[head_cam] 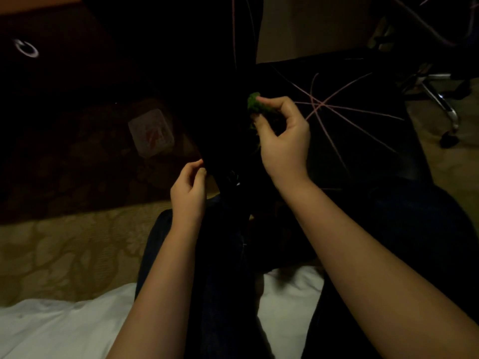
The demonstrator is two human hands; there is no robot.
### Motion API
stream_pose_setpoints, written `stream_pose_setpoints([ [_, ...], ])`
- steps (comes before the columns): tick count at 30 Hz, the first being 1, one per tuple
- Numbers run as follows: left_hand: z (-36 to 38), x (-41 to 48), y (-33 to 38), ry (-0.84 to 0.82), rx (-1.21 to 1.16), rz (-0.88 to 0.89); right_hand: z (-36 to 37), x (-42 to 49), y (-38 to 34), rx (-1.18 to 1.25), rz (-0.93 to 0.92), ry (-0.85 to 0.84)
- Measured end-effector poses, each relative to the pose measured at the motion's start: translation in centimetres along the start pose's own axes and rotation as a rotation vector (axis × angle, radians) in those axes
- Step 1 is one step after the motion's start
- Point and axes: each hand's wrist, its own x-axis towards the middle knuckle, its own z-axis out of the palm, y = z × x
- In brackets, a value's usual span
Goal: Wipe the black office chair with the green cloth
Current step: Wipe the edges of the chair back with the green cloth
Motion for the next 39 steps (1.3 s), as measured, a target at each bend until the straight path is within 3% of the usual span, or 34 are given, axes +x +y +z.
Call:
stream_pose_setpoints([
  [5, 0.1, -0.6, 0.4, -0.016, -0.002, -0.016, 0.6, -1.3, 1.7, -0.092, -0.019, 0.086],
  [16, -0.1, -0.7, 0.9, -0.028, -0.043, -0.040, 1.8, -2.6, 5.8, 0.029, 0.391, 0.185],
  [23, -0.1, -0.5, 0.6, -0.024, -0.055, -0.035, 4.0, -3.1, 7.6, -0.026, 0.511, 0.256],
  [30, -0.4, 0.0, 0.0, -0.034, -0.059, -0.027, 5.1, -2.8, 8.6, -0.011, 0.712, 0.203],
  [39, -0.5, -0.1, 0.3, -0.049, -0.100, -0.033, 3.6, -1.7, 7.2, 0.203, 0.888, 0.218],
])
